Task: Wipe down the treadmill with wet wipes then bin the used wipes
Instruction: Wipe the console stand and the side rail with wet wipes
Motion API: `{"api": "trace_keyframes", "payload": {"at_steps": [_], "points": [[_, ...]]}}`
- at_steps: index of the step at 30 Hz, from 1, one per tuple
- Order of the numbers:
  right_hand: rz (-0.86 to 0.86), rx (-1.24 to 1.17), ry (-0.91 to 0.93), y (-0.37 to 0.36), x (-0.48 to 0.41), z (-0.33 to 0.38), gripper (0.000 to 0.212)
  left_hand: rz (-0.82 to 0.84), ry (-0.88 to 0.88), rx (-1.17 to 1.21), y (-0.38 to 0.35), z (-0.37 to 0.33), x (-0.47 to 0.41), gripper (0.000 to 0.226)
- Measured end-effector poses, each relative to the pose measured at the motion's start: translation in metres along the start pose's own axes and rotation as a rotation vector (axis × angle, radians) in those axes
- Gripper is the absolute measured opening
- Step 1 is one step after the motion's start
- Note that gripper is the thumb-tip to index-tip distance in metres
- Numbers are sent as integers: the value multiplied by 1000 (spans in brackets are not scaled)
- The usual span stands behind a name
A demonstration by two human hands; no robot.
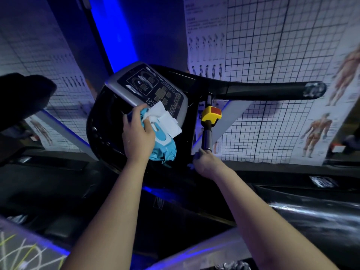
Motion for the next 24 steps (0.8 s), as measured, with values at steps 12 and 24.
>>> {"api": "trace_keyframes", "payload": {"at_steps": [12,24], "points": [[159,40,159,-8,2,-7,95,74,-44,40,-5,-2,-2,37],[-115,-71,288,45,74,-16,45,16,-56,31,6,-17,17,39]]}}
Point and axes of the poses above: each hand's wrist, its own x-axis away from the middle knuckle, its own y-axis out of the back of the hand, z = x × y, the point moved 8 cm from there along -x, towards the middle knuckle, and after that the axes turned 9 degrees about y, right-handed, at the moved point
